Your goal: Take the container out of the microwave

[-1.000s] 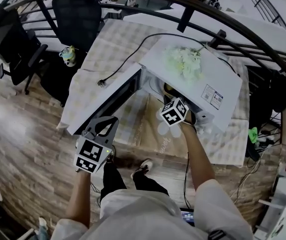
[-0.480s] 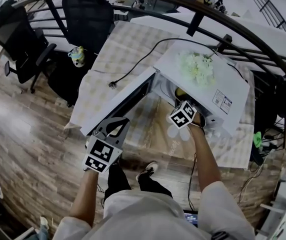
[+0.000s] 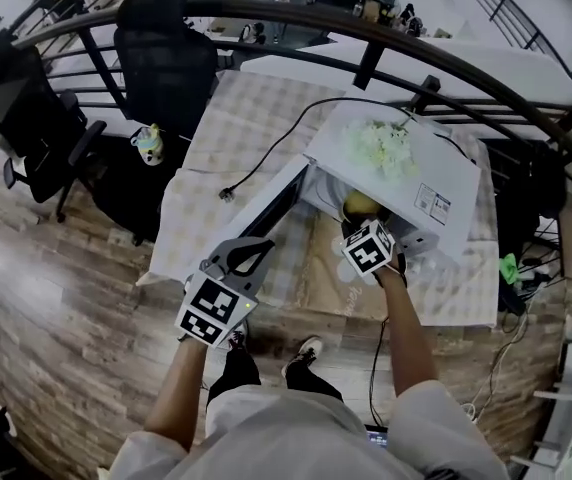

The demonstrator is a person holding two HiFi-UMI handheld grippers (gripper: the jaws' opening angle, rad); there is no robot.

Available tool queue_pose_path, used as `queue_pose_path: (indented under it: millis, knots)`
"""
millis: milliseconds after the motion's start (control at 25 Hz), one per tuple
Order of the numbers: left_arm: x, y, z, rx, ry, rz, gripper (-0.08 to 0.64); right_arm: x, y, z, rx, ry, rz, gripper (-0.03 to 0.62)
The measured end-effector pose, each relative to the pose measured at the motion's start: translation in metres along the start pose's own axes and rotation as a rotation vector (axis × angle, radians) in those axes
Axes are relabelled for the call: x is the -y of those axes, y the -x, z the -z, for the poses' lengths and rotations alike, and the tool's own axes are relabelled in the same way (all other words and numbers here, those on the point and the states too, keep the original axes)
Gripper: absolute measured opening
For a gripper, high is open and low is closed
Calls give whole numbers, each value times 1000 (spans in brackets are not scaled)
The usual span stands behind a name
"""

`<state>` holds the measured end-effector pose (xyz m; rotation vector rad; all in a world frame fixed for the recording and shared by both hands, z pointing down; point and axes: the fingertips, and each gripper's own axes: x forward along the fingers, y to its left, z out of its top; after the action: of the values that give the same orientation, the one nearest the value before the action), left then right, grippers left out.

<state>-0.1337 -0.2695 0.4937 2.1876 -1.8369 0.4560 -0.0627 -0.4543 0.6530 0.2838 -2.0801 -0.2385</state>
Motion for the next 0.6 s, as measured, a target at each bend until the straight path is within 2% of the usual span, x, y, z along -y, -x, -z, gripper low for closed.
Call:
queue_pose_path:
  millis: [280,600]
  knots:
    - [-21,13,-34,92,-12,84,12,-20,38,-8,30,-131,26,28]
    - [-30,5,-64,153,-93,197,12,-48,106,-10,95,-307,65,28]
